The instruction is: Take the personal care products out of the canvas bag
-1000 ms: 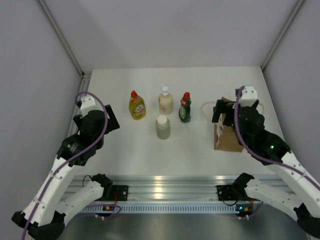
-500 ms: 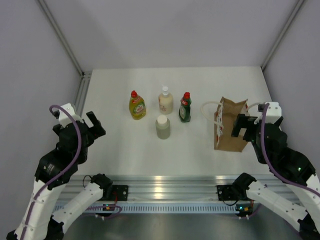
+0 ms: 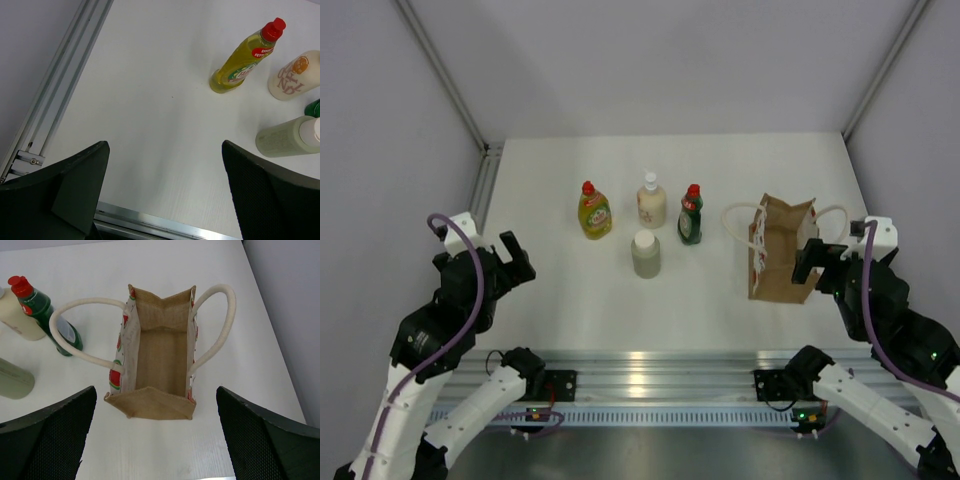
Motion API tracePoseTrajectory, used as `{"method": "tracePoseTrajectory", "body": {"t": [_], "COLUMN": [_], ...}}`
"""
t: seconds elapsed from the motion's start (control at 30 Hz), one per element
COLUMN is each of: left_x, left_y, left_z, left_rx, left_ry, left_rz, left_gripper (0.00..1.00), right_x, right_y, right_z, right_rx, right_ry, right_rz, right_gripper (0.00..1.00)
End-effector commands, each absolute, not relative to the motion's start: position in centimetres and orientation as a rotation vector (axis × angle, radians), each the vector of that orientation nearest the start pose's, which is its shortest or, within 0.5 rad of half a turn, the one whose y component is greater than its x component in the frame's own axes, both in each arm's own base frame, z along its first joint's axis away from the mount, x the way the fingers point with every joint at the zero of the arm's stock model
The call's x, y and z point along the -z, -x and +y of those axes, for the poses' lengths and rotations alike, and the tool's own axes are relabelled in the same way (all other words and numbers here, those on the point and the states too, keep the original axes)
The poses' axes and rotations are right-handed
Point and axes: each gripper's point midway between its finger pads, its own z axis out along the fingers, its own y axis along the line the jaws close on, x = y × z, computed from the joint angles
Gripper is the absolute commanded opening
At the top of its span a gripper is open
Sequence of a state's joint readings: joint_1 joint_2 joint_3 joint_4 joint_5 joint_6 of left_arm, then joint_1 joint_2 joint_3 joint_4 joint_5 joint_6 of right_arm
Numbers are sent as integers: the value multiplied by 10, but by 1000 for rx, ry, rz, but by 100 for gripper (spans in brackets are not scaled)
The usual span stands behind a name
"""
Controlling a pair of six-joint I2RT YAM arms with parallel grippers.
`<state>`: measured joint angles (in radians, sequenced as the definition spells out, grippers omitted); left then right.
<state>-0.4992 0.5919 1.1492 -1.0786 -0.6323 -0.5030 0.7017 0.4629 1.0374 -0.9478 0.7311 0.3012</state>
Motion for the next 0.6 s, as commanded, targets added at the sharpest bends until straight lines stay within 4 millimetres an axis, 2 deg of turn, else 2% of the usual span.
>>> {"method": "tracePoseTrajectory", "body": {"t": [0.0, 0.57], "left_x": [-292, -292], "left_y": [-176, -178], "left_z": [1, 1], "left_rx": [-6, -15], "left_ry": [371, 374], "left_rz": [1964, 1966], "left_gripper": [98, 98], "right_x": [-291, -293], "right_y": [-175, -177], "right_z": [3, 2], "right_rx": [50, 55], "right_ry": [-116, -138], "right_rz": [1870, 1865], "right_gripper": [99, 100]}}
